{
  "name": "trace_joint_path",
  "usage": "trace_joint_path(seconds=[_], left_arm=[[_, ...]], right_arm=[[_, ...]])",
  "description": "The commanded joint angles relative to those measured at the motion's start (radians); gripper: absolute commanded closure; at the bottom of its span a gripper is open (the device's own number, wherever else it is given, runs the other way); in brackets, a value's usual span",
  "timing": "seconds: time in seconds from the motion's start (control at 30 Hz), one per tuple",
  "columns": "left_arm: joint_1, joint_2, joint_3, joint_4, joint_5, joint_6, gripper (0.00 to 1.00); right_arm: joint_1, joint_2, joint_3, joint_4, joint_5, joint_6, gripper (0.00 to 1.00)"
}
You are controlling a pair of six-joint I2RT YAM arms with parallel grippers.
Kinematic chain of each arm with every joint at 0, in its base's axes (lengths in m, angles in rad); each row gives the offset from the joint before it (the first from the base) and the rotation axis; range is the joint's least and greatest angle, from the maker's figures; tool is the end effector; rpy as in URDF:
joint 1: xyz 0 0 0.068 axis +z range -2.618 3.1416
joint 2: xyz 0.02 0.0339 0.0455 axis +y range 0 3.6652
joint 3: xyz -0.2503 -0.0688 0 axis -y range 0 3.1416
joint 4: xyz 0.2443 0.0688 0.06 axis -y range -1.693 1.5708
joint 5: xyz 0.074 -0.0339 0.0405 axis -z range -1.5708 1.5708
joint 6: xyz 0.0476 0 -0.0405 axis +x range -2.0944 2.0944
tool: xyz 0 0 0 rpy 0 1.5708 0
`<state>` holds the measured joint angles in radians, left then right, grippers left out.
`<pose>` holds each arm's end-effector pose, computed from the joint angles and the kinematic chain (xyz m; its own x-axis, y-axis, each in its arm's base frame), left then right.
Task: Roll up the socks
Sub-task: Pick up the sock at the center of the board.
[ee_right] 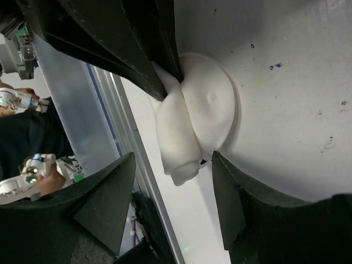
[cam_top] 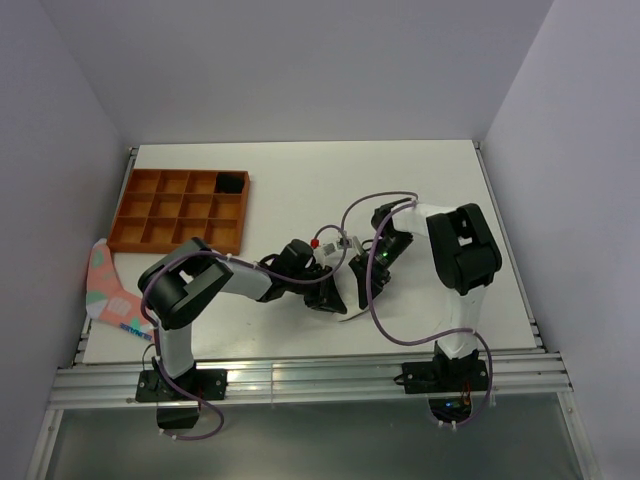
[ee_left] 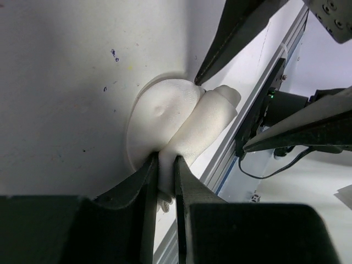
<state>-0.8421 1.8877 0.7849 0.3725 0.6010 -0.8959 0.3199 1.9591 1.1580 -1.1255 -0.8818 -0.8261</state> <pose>0.2104 -0.2761 0.0848 -0.9770 0.1275 -0.1709 0.2129 0.5354 -0.8173 0.2652 0.1266 0.1138 -0.6437 -0.7057 -0.2959 -0.6168 0.2496 0.7465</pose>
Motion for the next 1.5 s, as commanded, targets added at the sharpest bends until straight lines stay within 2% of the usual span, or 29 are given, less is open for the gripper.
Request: trace_joint_path(seconds=[0.0, 0.47, 0.73, 0.83, 1.0, 1.13, 1.17, 1.27, 1.3, 1.47], left_arm=[[-0.011, 0.067, -0.059, -0.216, -0.188, 0.014, 1.0], [-0.029, 0.093, -0.012, -0.242, -0.213, -0.011, 1.0], [-0.031, 0.113, 0.014, -0.254, -0.216, -0.014, 1.0], [-0.032, 0.122, 0.025, -0.26, -0.221, -0.014, 1.0], [-0.031, 0.122, 0.031, -0.257, -0.222, -0.017, 1.0], [-0.031, 0.084, 0.016, -0.245, -0.239, -0.02, 0.93], [-0.031, 0.071, 0.014, -0.244, -0.254, -0.021, 0.87], [-0.026, 0.012, -0.009, -0.239, -0.286, -0.031, 0.74], [-0.023, -0.004, -0.018, -0.231, -0.294, -0.037, 0.7], [0.005, -0.142, -0.1, -0.178, -0.365, -0.063, 0.65]], right_arm=[[-0.005, 0.014, 0.028, -0.022, -0.01, 0.027, 0.35], [-0.005, 0.093, 0.074, -0.003, 0.004, 0.071, 0.42], [-0.004, 0.126, 0.069, -0.011, 0.012, 0.041, 0.46], [-0.005, 0.133, 0.062, -0.01, 0.009, 0.03, 0.52], [-0.004, 0.136, 0.063, -0.014, 0.014, 0.025, 0.77], [-0.005, 0.115, 0.051, 0.003, 0.02, 0.033, 0.89], [-0.007, 0.112, 0.049, 0.006, 0.021, 0.038, 0.95], [-0.013, 0.081, 0.039, 0.032, 0.02, 0.068, 1.0], [-0.013, 0.075, 0.028, 0.053, 0.027, 0.077, 1.0], [-0.025, 0.052, 0.019, 0.079, 0.041, 0.103, 1.0]])
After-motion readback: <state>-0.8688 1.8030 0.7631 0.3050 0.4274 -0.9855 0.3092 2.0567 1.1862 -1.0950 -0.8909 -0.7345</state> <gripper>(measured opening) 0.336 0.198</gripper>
